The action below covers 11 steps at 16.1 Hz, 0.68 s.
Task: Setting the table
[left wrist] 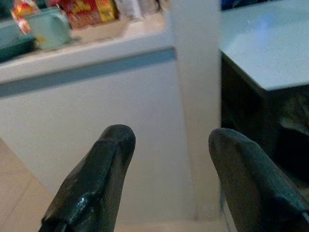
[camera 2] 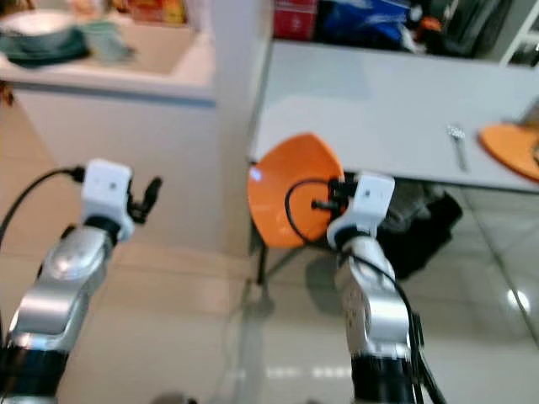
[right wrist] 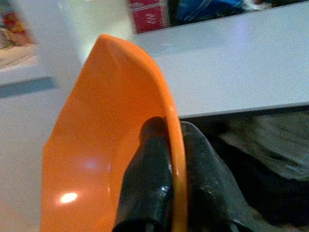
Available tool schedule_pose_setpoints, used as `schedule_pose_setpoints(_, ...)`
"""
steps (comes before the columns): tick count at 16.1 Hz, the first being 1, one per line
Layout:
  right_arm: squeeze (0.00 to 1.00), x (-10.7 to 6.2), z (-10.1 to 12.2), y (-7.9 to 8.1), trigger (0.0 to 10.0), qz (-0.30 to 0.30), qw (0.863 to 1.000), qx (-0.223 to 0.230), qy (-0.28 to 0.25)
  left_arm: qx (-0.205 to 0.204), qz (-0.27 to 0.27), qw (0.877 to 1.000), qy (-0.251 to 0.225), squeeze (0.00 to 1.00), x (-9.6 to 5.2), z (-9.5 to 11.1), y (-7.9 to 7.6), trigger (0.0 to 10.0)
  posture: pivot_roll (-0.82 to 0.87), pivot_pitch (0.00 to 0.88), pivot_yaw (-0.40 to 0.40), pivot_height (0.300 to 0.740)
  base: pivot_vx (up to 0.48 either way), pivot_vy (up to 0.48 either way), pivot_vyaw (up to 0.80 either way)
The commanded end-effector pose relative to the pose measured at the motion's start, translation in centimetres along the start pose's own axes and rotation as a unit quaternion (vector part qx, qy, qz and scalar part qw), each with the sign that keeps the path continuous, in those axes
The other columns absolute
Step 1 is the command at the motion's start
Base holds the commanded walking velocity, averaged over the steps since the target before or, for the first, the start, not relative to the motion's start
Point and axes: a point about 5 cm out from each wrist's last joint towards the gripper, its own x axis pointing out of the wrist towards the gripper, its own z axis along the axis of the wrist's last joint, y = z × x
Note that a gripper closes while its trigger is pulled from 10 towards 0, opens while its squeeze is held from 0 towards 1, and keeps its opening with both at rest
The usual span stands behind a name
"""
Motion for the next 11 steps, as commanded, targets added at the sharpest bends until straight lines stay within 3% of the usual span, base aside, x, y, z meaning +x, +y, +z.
schedule_pose_setpoints(1, 0.00, 0.0, 0.9, -0.6, 10.0, -0.009, 1.000, -0.004, -0.018, 0.002, -0.012, 1.000, -0.010, 0.00, 0.0, 0.5, -0.6, 10.0, 0.09, 0.049, -0.014, 0.740, 0.000, -0.480, 0.00)
schedule_pose_setpoints(4, 0.00, -0.3, 1.4, -0.8, 10.0, -0.011, 1.000, -0.015, -0.024, -0.001, -0.015, 1.000, -0.010, 0.00, -0.1, 0.5, -1.0, 10.0, 0.07, 0.049, -0.010, 0.740, 0.000, -0.480, 0.00)
schedule_pose_setpoints(8, 0.00, -0.7, 4.4, -1.6, 10.0, -0.020, 0.998, -0.011, -0.060, 0.004, -0.029, 0.999, -0.018, 0.00, 0.0, 0.8, -1.7, 10.0, 0.06, 0.047, 0.005, 0.740, 0.000, -0.480, 0.00)
schedule_pose_setpoints(11, 0.00, -1.8, 4.6, -1.3, 10.0, -0.003, 0.998, -0.013, -0.056, 0.001, -0.009, 0.999, -0.032, 0.00, 0.3, 1.7, -1.5, 10.0, 0.05, 0.049, 0.004, 0.740, 0.000, 0.000, 0.00)
